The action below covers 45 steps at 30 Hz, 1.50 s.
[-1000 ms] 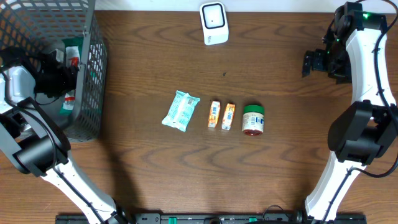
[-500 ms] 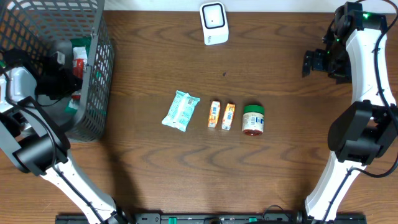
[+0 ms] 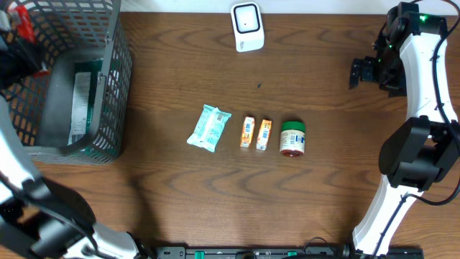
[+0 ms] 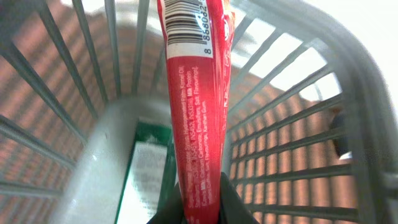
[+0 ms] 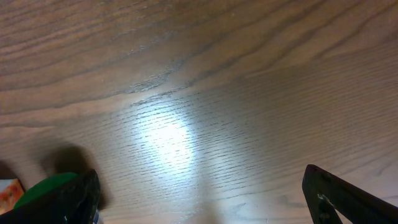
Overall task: Scan the item barcode
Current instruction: 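Grasp a red stick packet in the basket with the left gripper, then carry the red packet to the row and set it beside the wipes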
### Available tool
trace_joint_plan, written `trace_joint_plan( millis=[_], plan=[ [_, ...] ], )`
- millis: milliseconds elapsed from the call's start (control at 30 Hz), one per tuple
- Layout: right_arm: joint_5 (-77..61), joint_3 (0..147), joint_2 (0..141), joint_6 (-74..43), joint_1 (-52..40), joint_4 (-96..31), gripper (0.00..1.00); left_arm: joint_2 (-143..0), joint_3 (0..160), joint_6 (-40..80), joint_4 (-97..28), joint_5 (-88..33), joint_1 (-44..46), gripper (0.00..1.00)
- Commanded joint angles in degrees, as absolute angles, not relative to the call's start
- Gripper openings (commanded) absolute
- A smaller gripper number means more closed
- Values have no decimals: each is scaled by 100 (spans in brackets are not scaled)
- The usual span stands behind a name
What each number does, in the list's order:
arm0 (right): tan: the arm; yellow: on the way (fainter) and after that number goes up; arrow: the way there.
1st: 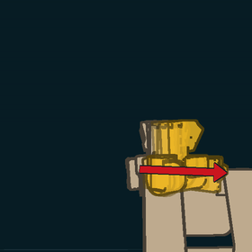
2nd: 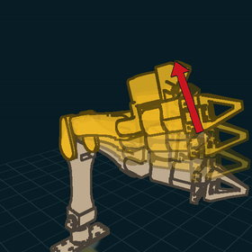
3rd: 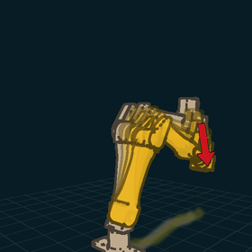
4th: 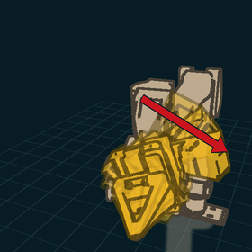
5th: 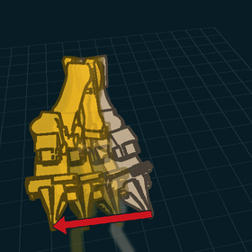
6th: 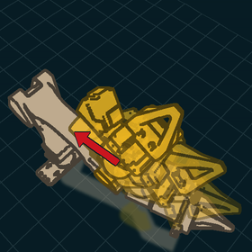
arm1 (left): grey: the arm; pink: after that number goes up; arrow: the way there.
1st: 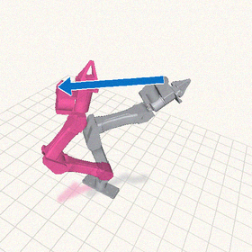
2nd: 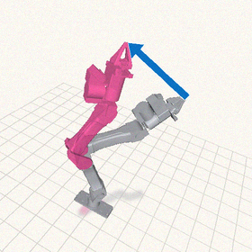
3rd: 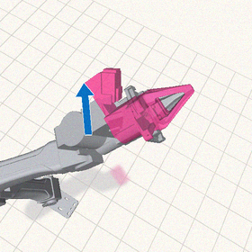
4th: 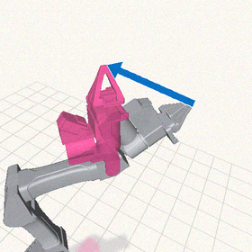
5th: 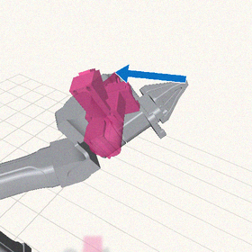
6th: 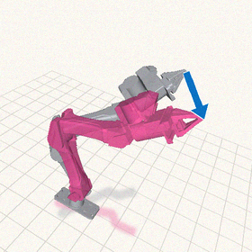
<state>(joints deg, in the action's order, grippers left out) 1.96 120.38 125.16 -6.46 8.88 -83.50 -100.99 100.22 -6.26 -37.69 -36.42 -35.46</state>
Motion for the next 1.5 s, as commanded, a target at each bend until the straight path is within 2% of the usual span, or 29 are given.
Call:
trace_joint_plan(
  millis=[0,267,433,567,733,800,933,1100,1467],
  plan=[
    [231,12103,12527,-613,893,-8350,99,-9459,10116,-449,-3701,-3527,-3544,7],
    [231,12103,12527,-613,893,-8350,99,-8665,10114,-123,-3817,-3107,-3527,7],
    [231,12103,12527,-613,893,-8348,99,-8593,10114,32,-4515,-4176,-3380,7],
    [231,12103,12527,-613,893,-8348,99,-8593,10112,27,-5050,-5100,-2871,7],
    [231,12103,12527,-613,893,-8348,99,-8593,10110,-209,-5551,-5089,-1726,7],
    [231,12103,12527,-613,891,-8348,99,-8593,10090,-185,-5618,-4617,-1186,7],
    [231,12103,12527,-613,893,-8350,99,-8667,9697,416,-5631,-2805,242,7],
    [231,12103,12527,-613,891,-8348,99,-9006,9045,1216,-5533,-1511,1341,7],
    [231,12103,12527,-613,893,-8348,99,-10440,8228,2134,-5072,-1369,2355,7]
  ],
)
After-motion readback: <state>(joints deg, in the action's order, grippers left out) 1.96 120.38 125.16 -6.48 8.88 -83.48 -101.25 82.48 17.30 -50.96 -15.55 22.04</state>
